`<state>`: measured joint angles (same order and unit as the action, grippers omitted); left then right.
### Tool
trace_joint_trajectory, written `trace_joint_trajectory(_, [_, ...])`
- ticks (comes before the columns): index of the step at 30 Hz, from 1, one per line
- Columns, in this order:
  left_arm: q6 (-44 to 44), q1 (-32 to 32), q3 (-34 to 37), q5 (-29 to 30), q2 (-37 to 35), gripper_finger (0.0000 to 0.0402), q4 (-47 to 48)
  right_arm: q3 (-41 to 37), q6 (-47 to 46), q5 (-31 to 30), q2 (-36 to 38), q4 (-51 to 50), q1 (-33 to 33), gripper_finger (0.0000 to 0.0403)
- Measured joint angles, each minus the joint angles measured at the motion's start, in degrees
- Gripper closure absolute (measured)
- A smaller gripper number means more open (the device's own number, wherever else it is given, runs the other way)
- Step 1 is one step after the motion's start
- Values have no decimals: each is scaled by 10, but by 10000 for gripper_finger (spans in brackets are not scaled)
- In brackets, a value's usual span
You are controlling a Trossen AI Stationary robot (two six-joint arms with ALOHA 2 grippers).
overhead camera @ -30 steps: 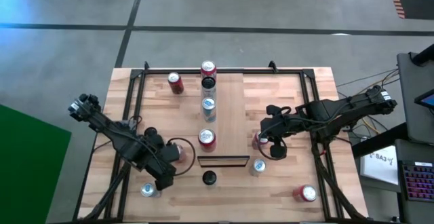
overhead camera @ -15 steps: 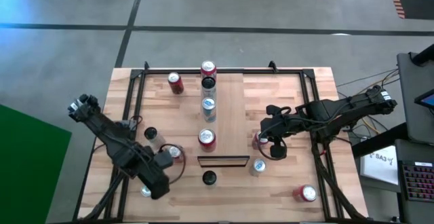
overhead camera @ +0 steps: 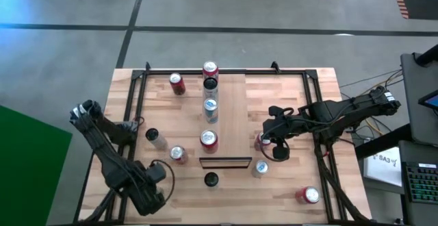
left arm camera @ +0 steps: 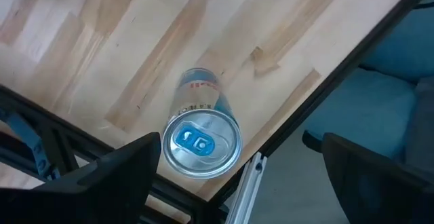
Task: Place canned beverage on shelf
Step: Put the left blue soda can on the shelf aligned with the other blue soda can
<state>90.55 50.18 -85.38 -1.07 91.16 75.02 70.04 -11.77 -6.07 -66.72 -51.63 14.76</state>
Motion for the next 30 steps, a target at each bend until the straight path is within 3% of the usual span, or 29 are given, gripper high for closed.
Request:
trace_joint_trajectory(9, [87,10,0,-44,34,24,42,-1,-2,0,0,0,0,394])
trace_joint_trajectory(30, [96,18,0,-25,77,24,51,-49,-2,0,0,28,0,394])
